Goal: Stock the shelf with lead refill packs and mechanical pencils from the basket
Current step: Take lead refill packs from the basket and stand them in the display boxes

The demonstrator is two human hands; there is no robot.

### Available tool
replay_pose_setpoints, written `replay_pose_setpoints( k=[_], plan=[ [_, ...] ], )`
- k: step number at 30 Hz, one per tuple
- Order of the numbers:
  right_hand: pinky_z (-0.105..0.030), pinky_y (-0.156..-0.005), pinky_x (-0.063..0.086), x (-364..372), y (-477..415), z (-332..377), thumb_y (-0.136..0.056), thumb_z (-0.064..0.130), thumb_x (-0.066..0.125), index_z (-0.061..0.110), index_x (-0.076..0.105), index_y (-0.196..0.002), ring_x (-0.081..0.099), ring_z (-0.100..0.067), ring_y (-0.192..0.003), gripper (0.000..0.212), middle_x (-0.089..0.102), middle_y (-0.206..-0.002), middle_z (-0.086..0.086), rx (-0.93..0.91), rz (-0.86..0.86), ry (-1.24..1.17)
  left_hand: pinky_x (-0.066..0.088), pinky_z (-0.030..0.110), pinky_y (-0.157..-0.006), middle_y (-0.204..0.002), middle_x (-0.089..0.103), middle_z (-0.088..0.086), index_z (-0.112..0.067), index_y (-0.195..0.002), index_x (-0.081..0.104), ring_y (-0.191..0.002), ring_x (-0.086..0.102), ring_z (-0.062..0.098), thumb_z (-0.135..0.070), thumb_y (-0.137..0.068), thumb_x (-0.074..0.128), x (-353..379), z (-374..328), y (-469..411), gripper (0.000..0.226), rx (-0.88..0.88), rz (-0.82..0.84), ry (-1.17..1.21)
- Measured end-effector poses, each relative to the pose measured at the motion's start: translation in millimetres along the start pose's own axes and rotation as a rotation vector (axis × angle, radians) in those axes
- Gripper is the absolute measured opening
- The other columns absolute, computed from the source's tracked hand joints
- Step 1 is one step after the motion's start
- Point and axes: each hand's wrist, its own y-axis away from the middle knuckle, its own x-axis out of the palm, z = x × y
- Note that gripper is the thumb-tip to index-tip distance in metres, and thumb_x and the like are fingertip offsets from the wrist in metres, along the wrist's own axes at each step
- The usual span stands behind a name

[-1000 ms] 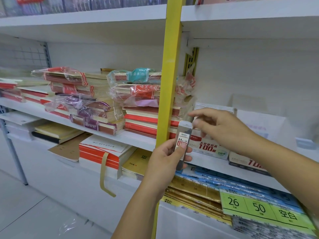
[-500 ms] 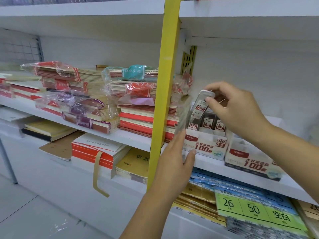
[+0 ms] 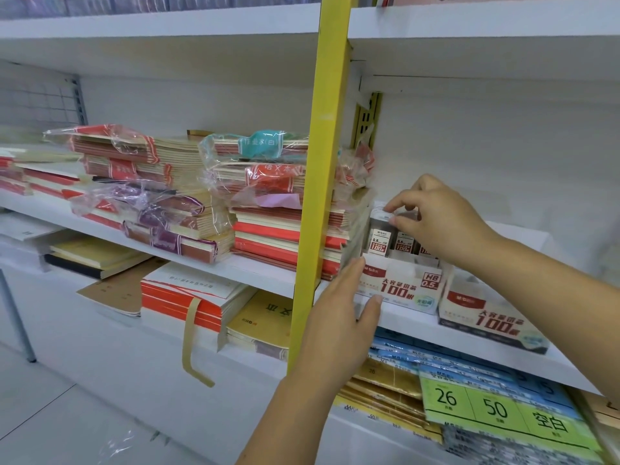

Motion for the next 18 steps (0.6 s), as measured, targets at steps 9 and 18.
replay_pose_setpoints(
  k=[9, 18],
  plan=[
    [-0.012, -0.065, 0.042, -32.9, 107.4, 27.0, -0.095, 0.022, 0.057, 0.028, 0.067, -0.108, 0.056, -0.004, -0.077, 0.017, 0.059, -0.083, 0.019, -0.174, -0.274, -0.404, 0.049, 0.017, -0.090, -0.121, 0.053, -0.017, -0.030, -0.130, 0.057, -0.109, 0.053, 0.001, -0.018, -0.096, 0.061, 0.9, -6.7, 47.5, 0.036, 0.083, -0.171, -0.109],
    [-0.023, -0.078, 0.049, 138.0, 337.9, -58.1, -0.096, 0.021, 0.057, 0.030, 0.063, -0.101, 0.062, -0.016, -0.092, 0.012, 0.063, -0.096, 0.011, 0.600, 0.681, -0.613, 0.041, 0.023, -0.095, -0.141, 0.047, 0.003, -0.020, -0.141, 0.050, -0.122, 0.054, 0.018, -0.025, -0.100, 0.057, 67.0, 89.4, 182.9, 0.041, -0.246, 0.781, -0.327]
  ],
)
